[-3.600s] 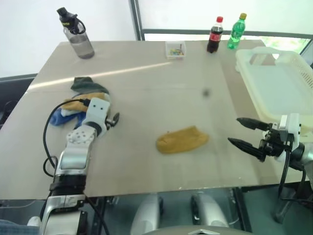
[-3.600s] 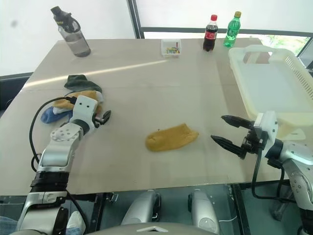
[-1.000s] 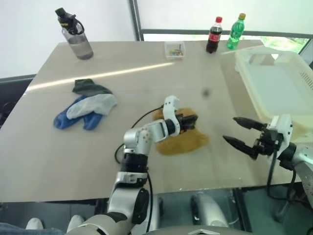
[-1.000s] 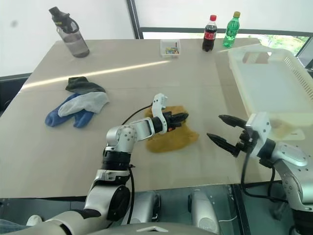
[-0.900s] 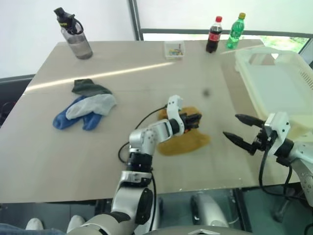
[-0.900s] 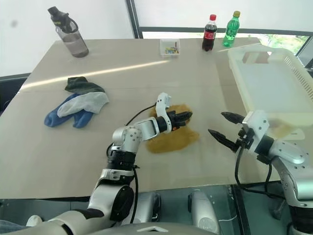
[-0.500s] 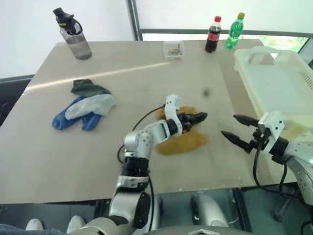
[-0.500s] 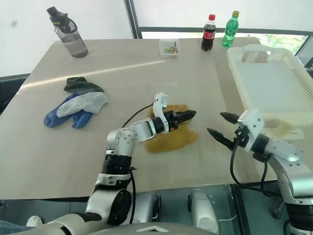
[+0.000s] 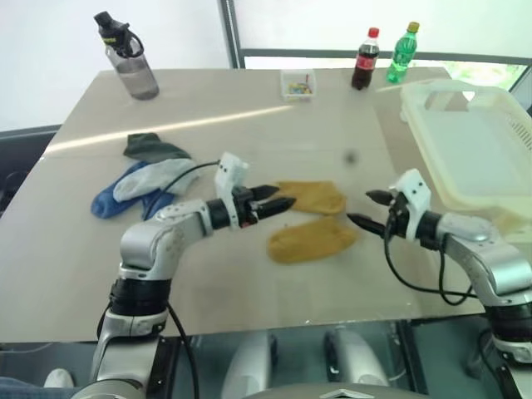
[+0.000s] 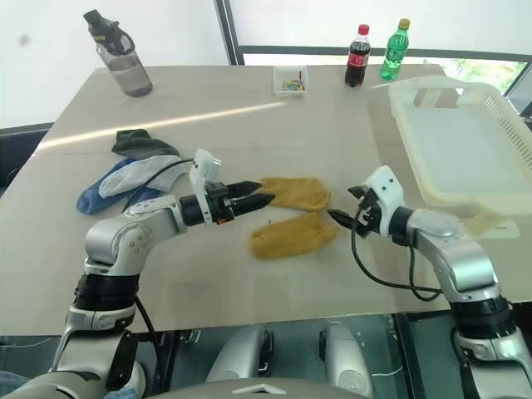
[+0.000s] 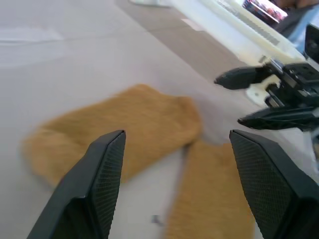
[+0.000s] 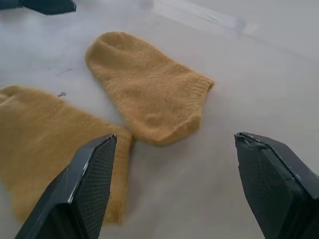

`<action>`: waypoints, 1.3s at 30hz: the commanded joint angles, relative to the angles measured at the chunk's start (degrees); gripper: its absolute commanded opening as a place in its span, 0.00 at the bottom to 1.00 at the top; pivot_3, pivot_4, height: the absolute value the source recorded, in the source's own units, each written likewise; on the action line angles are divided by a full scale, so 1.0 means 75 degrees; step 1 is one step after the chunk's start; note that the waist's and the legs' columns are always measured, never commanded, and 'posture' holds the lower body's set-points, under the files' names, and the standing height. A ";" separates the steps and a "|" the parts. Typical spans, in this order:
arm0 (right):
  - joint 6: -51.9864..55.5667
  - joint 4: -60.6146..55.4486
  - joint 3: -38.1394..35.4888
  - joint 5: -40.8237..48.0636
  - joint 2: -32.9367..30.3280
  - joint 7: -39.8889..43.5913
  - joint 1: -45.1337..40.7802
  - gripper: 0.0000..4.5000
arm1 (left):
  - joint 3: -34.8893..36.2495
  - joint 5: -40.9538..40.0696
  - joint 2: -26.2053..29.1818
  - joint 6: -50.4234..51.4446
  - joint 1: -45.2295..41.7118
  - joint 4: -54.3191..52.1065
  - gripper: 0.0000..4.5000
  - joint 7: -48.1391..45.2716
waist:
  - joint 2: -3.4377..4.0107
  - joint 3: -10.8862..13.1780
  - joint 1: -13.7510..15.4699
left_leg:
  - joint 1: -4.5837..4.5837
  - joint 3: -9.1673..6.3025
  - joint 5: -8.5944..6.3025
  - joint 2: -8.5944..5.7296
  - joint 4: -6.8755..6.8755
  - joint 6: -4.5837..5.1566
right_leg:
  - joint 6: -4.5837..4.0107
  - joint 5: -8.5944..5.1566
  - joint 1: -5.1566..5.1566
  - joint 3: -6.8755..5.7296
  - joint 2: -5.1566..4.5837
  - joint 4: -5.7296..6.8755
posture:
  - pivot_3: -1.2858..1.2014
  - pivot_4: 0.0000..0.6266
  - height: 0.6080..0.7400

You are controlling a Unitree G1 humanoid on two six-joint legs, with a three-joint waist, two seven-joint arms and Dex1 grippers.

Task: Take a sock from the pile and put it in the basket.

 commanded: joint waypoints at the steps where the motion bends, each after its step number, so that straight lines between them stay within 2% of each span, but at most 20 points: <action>1: 0.0954 0.0442 0.0055 -0.0042 0.0210 -0.0402 -0.0498 0.86 | 0.0310 0.0451 0.0053 -0.0669 -0.0355 0.1120 0.78 0.0215 | 0.0000 0.0001 0.0003 | -0.0002 -0.0005 0.0000 0.0000 0.0000 0.0000 | 0.0000 0.0000 -0.0001 -0.0005 0.0000 0.0001 | 0.52 0.24 1.00; 11: 0.1326 0.1193 0.0054 -0.0134 0.0752 -0.0572 -0.1032 0.86 | 0.0564 0.0563 -0.0659 0.0022 -0.0523 0.2090 0.78 0.1354 | -0.0004 0.0002 0.0003 | -0.0012 -0.0019 -0.0001 0.0000 -0.0002 0.0001 | 0.0001 0.0002 -0.0001 -0.0022 -0.0007 0.0000 | 0.52 0.24 1.00; 15: 0.1207 0.1268 0.0088 -0.0237 0.0819 -0.0527 -0.1080 0.86 | 0.0521 0.0456 -0.0884 0.0586 -0.0636 0.2020 0.78 0.1451 | -0.0004 0.0002 -0.0004 | -0.0001 -0.0019 0.0000 -0.0002 0.0000 0.0001 | 0.0001 0.0001 0.0003 -0.0021 -0.0007 0.0015 | 0.52 0.24 1.00; 22: 0.1134 0.1238 0.0128 -0.0326 0.0866 -0.0472 -0.1082 0.86 | 0.0358 0.0658 -0.1084 0.0697 -0.0879 0.2232 0.78 0.1495 | -0.0004 0.0001 0.0002 | 0.0002 -0.0020 0.0000 -0.0007 0.0003 0.0000 | 0.0001 0.0001 0.0007 -0.0020 -0.0008 0.0018 | 0.52 0.24 1.00; 25: 0.1130 0.1195 0.0123 -0.0342 0.0891 -0.0483 -0.1063 0.86 | 0.0304 0.0715 -0.1147 0.0696 -0.0928 0.2286 0.62 0.1481 | -0.0003 0.0001 -0.0010 | 0.0002 -0.0020 0.0000 -0.0007 0.0003 0.0000 | 0.0001 0.0001 0.0007 -0.0020 -0.0008 0.0018 | 0.52 0.24 1.00; 26: 0.1135 0.1173 0.0119 -0.0343 0.0901 -0.0489 -0.1053 0.86 | 0.0303 0.0725 -0.1159 0.0705 -0.0936 0.2288 0.51 0.1470 | -0.0003 0.0001 -0.0011 | 0.0002 -0.0020 0.0000 -0.0007 0.0003 0.0000 | 0.0001 0.0001 0.0007 -0.0020 -0.0008 0.0018 | 0.52 0.24 1.00; 27: 0.1139 0.1148 0.0115 -0.0347 0.0911 -0.0494 -0.1038 0.86 | 0.0312 0.0730 -0.1169 0.0725 -0.0942 0.2284 0.46 0.1467 | -0.0003 0.0001 -0.0011 | 0.0002 -0.0020 0.0000 -0.0007 0.0002 0.0000 | 0.0001 0.0001 0.0007 -0.0020 -0.0008 0.0018 | 0.52 0.24 1.00; 32: 0.1133 0.1105 0.0097 -0.0380 0.0959 -0.0513 -0.1005 0.86 | 0.0317 0.0782 -0.1170 0.0774 -0.0966 0.2291 0.01 0.1452 | -0.0004 0.0001 -0.0015 | 0.0001 -0.0020 0.0000 -0.0007 0.0002 0.0000 | 0.0001 0.0001 0.0006 -0.0020 -0.0008 0.0017 | 0.52 0.24 1.00; 39: 0.1046 0.1096 0.0115 -0.0418 0.1019 -0.0484 -0.1017 0.86 | 0.0300 0.0765 -0.1212 0.0782 -0.0931 0.2180 0.01 0.1444 | -0.0004 0.0001 -0.0018 | 0.0001 -0.0020 0.0000 -0.0007 0.0001 0.0000 | 0.0001 0.0001 0.0005 -0.0020 -0.0008 0.0017 | 0.52 0.24 1.00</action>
